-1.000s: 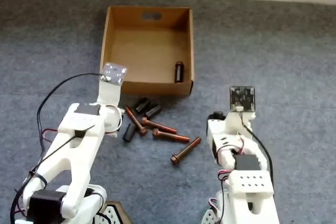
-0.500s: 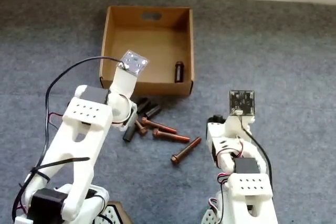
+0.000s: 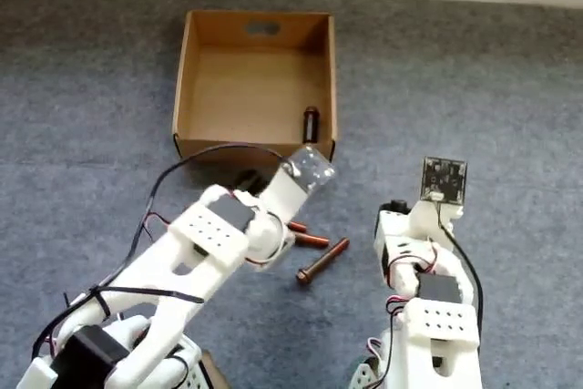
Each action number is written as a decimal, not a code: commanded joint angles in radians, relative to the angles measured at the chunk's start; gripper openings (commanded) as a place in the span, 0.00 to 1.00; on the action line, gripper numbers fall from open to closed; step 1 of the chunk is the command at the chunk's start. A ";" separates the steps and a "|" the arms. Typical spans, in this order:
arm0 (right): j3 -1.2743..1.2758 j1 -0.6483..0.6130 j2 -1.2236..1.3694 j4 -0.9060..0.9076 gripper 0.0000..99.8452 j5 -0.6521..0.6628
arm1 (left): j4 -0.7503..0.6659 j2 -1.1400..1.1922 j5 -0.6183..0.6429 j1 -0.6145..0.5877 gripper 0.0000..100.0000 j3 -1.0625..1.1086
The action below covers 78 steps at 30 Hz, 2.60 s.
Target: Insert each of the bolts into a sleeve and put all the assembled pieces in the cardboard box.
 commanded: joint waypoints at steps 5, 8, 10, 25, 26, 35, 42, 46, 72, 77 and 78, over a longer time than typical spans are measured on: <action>-0.010 0.012 -0.021 -0.018 0.01 -0.009 | -0.069 0.002 0.005 0.180 0.17 0.008; -0.010 0.012 -0.016 -0.018 0.01 -0.009 | -0.071 0.002 0.005 0.216 0.17 0.008; -0.010 0.012 -0.016 -0.018 0.01 -0.009 | -0.083 0.002 0.005 0.219 0.17 0.008; -0.008 0.012 -0.016 -0.018 0.01 -0.009 | -0.098 0.001 0.003 0.237 0.17 -0.038; -0.008 0.012 -0.016 -0.018 0.01 -0.009 | -0.098 0.002 0.003 0.248 0.17 -0.035; -0.008 0.012 -0.016 -0.018 0.01 -0.009 | -0.120 0.226 0.005 0.288 0.17 -0.070; -0.008 0.012 -0.016 -0.018 0.01 -0.009 | -0.032 0.360 0.005 0.288 0.17 -0.232; -0.008 0.012 -0.016 -0.018 0.01 -0.009 | -0.034 0.361 0.005 0.283 0.17 -0.242; -0.018 0.151 -0.021 -0.019 0.01 -0.199 | -0.143 0.363 0.005 0.282 0.17 -0.243; -0.018 0.151 -0.021 -0.021 0.01 -0.198 | -0.170 0.372 0.005 0.282 0.17 -0.242; -0.018 0.151 -0.021 -0.021 0.01 -0.198 | -0.170 0.372 0.005 0.282 0.17 -0.239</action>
